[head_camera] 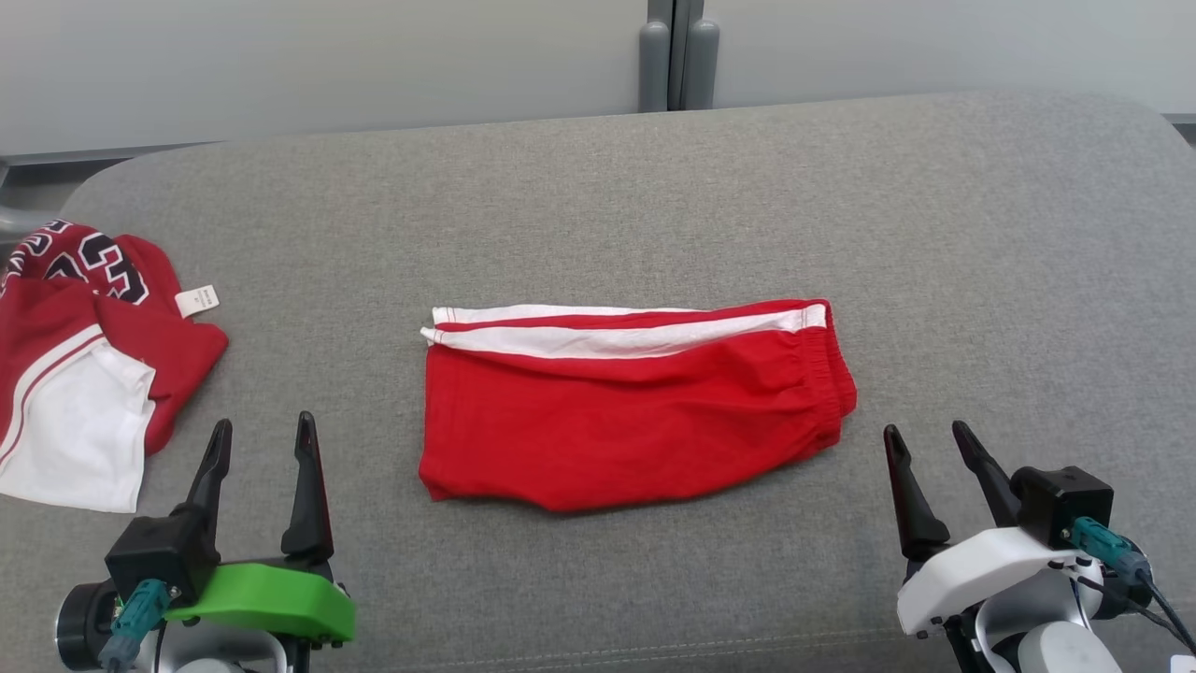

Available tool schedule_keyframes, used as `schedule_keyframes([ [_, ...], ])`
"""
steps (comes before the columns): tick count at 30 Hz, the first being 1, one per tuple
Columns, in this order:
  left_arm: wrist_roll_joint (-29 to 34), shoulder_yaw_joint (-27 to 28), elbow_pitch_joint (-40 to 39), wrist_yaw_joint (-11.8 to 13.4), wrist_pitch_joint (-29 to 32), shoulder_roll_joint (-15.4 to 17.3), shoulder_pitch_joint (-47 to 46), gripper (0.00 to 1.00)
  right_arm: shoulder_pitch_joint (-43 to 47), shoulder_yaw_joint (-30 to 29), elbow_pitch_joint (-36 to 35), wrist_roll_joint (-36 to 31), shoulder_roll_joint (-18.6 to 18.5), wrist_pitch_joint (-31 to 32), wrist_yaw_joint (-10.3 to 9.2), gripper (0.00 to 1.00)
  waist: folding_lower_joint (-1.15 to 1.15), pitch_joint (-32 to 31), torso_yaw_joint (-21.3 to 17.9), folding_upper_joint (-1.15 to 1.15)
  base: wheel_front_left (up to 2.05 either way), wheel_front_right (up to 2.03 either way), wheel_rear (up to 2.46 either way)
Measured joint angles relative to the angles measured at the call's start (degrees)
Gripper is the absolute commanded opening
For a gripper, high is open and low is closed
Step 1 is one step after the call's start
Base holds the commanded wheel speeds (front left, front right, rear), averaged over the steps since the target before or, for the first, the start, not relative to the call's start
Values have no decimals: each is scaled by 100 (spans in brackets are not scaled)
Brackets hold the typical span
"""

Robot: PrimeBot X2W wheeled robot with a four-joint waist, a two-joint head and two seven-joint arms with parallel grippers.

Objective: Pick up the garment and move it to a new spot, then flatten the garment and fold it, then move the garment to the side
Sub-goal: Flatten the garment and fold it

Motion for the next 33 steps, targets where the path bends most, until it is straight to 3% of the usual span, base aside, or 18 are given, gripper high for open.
schedule_keyframes([
  [12, -53, 92, 320, -444, -14, -519, -605, 100, -383, -191, 276, -15, 0, 212, 0, 100, 0, 149, 431, 0, 0, 0, 0],
  [23, 347, 237, 737, -1098, -24, -1120, -1018, 100, -1105, -358, 1258, -23, -269, 371, 0, 100, 0, 599, 956, 0, 0, 0, 0],
  [33, 682, 589, 985, -1471, -24, -1436, -1157, 100, -1639, -381, 2072, 172, -455, 398, 0, 100, 0, 1024, 1205, 0, 0, 0, 0],
])
